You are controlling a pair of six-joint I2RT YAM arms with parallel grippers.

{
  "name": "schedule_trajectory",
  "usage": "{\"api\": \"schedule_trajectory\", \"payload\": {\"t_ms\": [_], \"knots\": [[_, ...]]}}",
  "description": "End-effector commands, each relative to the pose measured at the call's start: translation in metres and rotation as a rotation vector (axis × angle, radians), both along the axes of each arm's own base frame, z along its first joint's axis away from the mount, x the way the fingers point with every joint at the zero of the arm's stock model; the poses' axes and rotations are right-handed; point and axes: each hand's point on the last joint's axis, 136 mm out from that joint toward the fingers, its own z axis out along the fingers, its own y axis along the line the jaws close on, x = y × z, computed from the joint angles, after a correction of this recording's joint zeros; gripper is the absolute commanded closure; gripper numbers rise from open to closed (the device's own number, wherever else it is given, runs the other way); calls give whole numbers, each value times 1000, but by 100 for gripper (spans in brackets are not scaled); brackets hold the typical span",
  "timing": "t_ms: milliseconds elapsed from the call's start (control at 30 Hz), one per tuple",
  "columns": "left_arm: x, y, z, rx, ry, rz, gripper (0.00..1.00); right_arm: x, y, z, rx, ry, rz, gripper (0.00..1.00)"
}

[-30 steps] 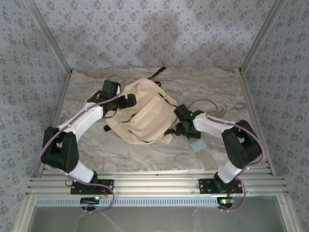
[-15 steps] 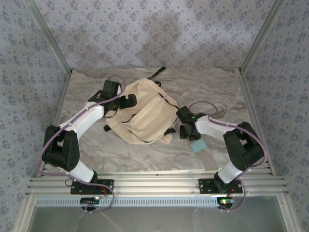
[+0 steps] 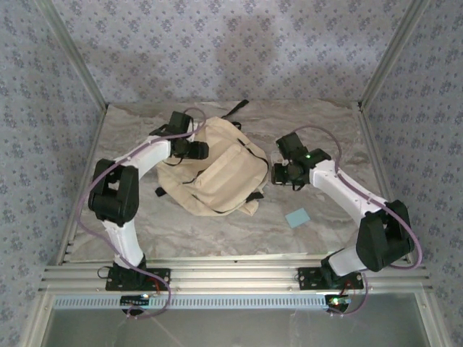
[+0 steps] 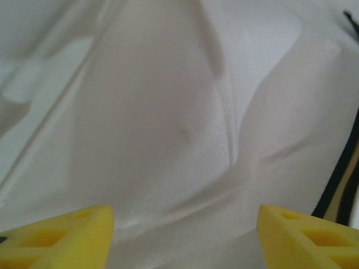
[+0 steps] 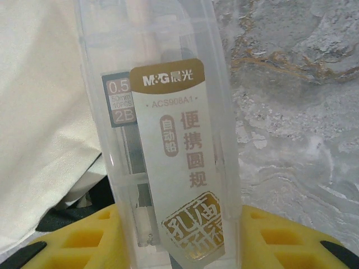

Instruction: Pack the student bag

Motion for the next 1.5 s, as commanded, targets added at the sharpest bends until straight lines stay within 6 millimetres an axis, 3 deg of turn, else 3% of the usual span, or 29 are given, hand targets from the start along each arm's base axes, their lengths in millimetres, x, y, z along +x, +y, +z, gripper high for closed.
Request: {"api": "schedule_trajectory", "payload": {"t_ms": [0,367,533,700,833,900,933,1067,1100,1133,1200,1267,1400,1467], "knots": [[-17,-18,-7,11,57,-129,31,-7,0,4,8,28,33,62],[-66,-46,-27,-19,145,-207,20,-6,1,-7,49,41,21,62],[-66,-38,-51,133,160,-189,22,-4,4,-6,71,37,24,62],[-61,-32,-57,246,145,-171,51,-5,5,-3,82,30,28,62],[-63,-36,-42,245,109,-177,79,-3,7,0,95,15,28,63],[-64,-40,-30,219,94,-181,99,-2,9,2,105,10,32,63],[-65,-43,-22,200,83,-179,100,0,10,3,112,3,31,64],[-71,-59,11,73,52,-190,100,2,12,5,123,-8,36,64],[-72,-61,15,53,52,-189,96,2,12,5,126,-6,35,64],[-73,-62,17,40,60,-187,84,3,13,6,129,-8,35,64],[-78,-66,14,20,81,-189,62,3,13,6,130,-12,37,64],[-82,-68,4,20,109,-197,50,3,14,6,133,-11,37,64],[-88,-70,-17,47,153,-206,48,2,15,7,138,-10,39,65],[-84,-68,-23,69,145,-200,40,2,15,8,139,-12,41,65]]}}
